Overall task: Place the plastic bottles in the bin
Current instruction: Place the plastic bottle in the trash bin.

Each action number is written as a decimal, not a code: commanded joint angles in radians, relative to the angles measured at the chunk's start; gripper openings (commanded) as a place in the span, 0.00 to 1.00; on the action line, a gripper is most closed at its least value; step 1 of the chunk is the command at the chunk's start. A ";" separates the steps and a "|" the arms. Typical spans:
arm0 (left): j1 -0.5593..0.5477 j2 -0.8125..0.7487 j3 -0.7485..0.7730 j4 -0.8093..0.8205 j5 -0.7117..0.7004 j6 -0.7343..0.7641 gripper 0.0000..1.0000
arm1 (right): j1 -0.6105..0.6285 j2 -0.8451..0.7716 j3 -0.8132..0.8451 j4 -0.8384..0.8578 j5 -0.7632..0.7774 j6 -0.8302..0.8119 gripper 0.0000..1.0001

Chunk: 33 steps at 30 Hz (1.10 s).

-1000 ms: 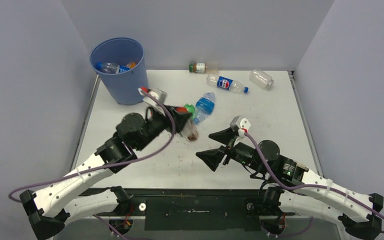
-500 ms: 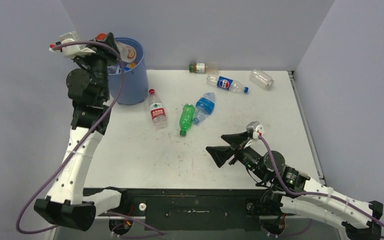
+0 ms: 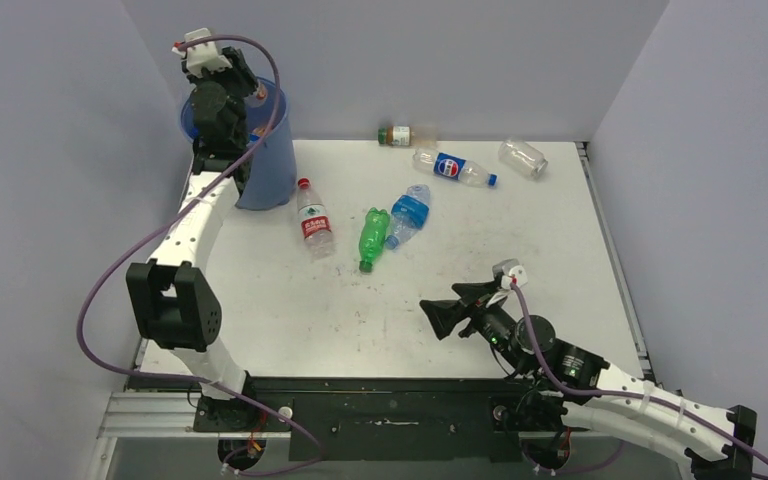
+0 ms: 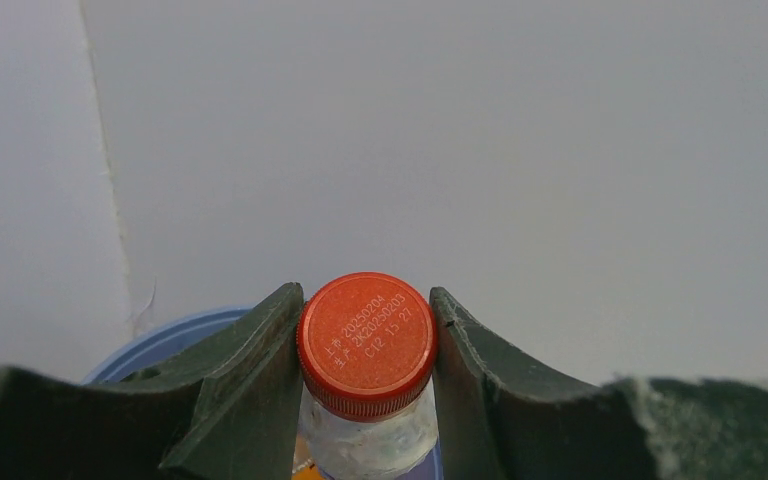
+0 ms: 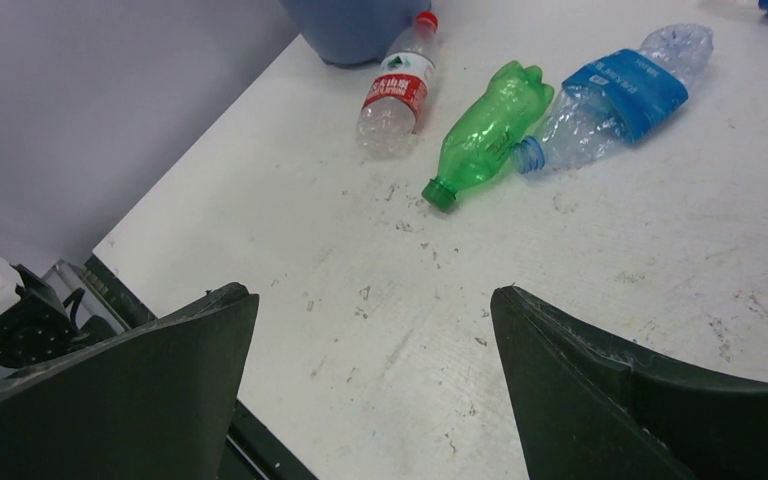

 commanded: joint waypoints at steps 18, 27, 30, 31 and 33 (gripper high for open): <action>-0.094 -0.216 -0.092 0.214 -0.084 0.006 0.92 | -0.002 0.047 0.066 0.013 0.115 0.013 0.90; -0.294 -0.584 -0.454 -0.061 0.040 -0.185 0.88 | -0.041 0.311 0.245 -0.110 0.235 0.026 0.90; -0.330 -0.688 -0.558 -0.202 0.133 -0.210 0.88 | -0.146 0.389 0.256 -0.083 0.115 0.067 0.89; -0.338 -0.715 -0.582 -0.254 0.155 -0.215 0.88 | -0.190 0.404 0.244 -0.055 0.061 0.086 0.90; -0.341 -0.773 -0.629 -0.360 0.208 -0.218 0.88 | -0.259 0.439 0.218 0.021 -0.030 0.126 0.90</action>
